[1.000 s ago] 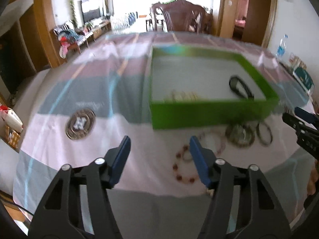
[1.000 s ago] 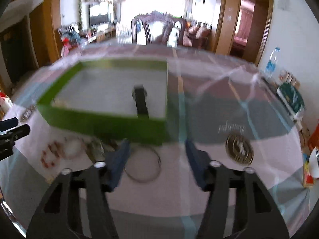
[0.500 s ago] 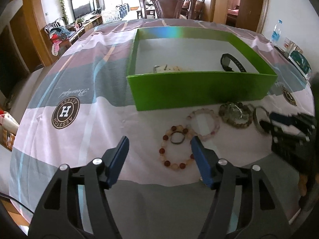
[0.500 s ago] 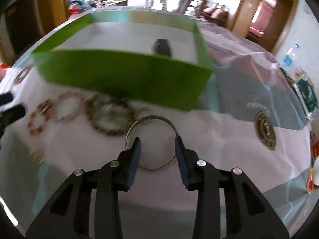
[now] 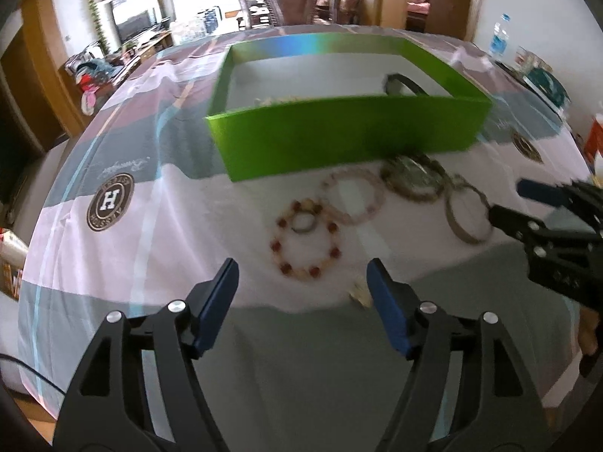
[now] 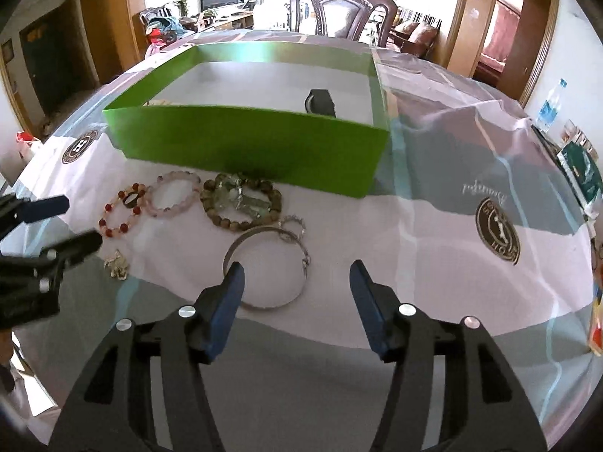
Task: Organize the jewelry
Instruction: 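Grasp the gold flower brooch with the left gripper while the right gripper grasps the silver bangle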
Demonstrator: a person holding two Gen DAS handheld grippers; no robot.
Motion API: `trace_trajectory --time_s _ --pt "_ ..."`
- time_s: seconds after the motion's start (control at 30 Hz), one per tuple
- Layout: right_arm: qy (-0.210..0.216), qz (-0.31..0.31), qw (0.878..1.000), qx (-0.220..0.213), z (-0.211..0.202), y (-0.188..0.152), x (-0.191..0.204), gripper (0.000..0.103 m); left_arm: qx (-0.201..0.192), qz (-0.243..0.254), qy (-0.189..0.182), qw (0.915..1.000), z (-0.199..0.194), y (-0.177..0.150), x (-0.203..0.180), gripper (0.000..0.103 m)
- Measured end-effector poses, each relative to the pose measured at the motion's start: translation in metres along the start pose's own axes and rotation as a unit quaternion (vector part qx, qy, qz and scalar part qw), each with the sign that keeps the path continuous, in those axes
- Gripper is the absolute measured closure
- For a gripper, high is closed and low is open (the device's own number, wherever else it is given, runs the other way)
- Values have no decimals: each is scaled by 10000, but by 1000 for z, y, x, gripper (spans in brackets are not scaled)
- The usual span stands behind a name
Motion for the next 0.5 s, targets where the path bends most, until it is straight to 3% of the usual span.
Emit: trace_trajectory --time_s 0.1,0.23,0.37,0.5 --pt "72 52 10000 20 7 3 -7 42 -28 353 -167 9992 -4 -7 -20 33" --pt "82 7 10000 28 9 1 -5 39 47 597 -302 9977 4 -10 -38 43" --pt "87 41 9999 32 9 -3 -8 36 248 565 -241 9978 19 -11 -38 60" --pt "42 152 9999 63 11 -5 -17 36 290 327 -102 9990 23 -10 -22 60"
Point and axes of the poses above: each gripper's, at about its wrist camera, not at the fingertips, and z roughly the way its jaws point, x to its left, y to its top, the point moved 4 cm from there along z, roughly the way its jaws point, and after that the axes turned 1 degree about -z, right-handed, at the moved point
